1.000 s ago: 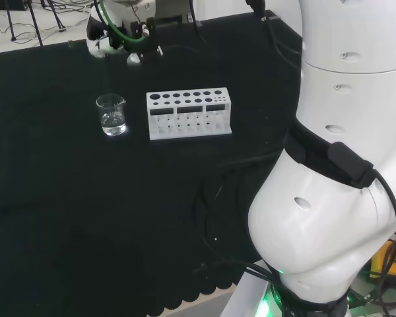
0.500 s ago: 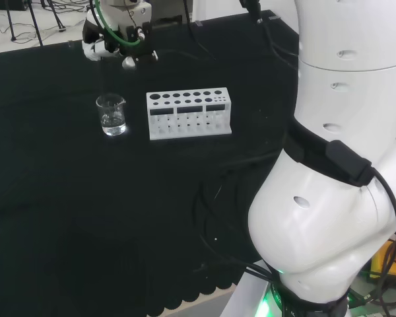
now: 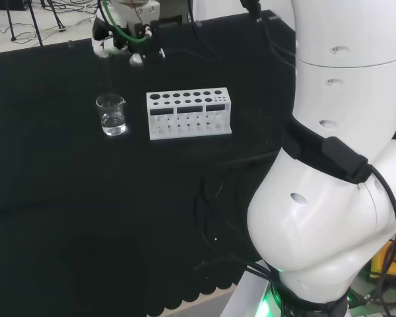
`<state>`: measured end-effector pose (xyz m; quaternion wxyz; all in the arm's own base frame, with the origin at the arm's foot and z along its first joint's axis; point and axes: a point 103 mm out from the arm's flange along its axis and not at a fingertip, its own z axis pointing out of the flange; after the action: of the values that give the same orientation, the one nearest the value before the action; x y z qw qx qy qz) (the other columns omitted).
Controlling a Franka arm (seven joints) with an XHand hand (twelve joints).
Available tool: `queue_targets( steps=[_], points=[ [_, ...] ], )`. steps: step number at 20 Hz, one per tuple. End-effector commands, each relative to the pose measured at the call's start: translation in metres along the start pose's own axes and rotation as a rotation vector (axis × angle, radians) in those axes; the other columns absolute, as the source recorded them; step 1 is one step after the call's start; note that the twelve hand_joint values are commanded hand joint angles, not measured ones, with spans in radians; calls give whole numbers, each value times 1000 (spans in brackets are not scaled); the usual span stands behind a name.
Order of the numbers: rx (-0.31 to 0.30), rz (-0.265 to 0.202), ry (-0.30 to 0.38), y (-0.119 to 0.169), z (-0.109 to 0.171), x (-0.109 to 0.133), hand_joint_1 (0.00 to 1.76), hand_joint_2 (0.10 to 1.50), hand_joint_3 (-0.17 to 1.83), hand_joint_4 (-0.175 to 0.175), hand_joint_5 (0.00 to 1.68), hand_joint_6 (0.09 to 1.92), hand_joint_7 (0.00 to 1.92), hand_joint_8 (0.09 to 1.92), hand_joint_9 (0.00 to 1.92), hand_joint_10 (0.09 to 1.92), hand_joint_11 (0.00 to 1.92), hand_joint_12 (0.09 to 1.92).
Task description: Stir in the beaker to the left of the white test tube rack with the glass rod.
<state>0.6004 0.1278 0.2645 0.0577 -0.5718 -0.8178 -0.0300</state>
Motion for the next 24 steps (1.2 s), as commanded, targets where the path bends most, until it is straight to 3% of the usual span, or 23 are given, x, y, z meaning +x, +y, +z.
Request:
queue_targets(
  steps=[1,12,19,24],
  points=[
    [-4,4,-9,-17,-9,6,1287,1101,-4,-175,1031,618,1042,1227,1562,868,1582,756],
    [1,-31,-24,-14,0,39,1287,1101,-3,-175,1029,621,1041,1230,1560,872,1581,762],
    [-5,-32,-17,11,4,22,1287,1101,-2,-175,1027,623,1040,1232,1560,875,1580,766],
    [-9,4,-19,8,0,-3,1287,1102,-2,-175,1025,626,1039,1232,1560,878,1580,770]
  ],
)
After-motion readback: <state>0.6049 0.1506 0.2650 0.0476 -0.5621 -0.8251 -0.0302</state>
